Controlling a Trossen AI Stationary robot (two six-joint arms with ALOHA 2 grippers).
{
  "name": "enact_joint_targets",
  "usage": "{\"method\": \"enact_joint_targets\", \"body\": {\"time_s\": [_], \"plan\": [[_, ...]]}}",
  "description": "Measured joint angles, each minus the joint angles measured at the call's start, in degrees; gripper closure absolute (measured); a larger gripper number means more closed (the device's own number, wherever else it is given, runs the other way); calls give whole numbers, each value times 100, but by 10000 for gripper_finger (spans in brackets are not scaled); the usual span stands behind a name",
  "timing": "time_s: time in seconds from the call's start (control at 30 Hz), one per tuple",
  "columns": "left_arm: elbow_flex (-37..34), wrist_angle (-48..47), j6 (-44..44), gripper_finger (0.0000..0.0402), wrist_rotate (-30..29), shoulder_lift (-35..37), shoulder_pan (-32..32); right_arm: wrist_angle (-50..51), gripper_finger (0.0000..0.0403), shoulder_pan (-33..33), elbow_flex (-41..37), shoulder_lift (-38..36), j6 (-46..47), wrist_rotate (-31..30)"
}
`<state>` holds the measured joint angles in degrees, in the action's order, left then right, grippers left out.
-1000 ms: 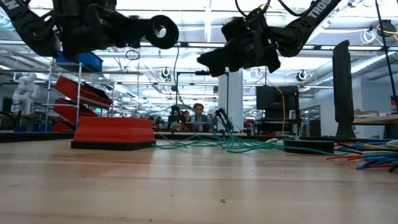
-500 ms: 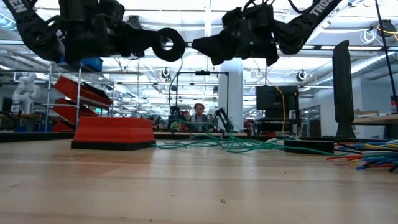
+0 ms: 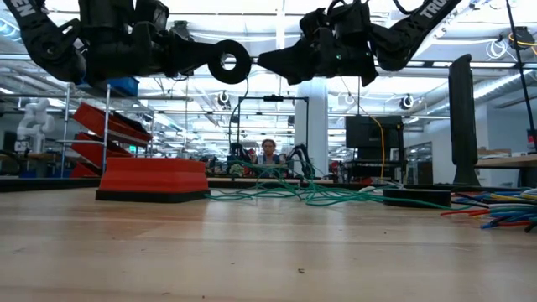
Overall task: Coiling cords
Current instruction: Coil the green wire cable on the spool
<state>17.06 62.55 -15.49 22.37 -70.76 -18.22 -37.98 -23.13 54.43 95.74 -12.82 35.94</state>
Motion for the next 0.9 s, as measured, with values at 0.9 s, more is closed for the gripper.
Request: {"method": "enact_joint_targets", "body": {"time_s": [0.9], "plan": [[0, -13, 308, 392, -577, 0, 35, -515, 287, 303, 0, 2, 639, -262]]}}
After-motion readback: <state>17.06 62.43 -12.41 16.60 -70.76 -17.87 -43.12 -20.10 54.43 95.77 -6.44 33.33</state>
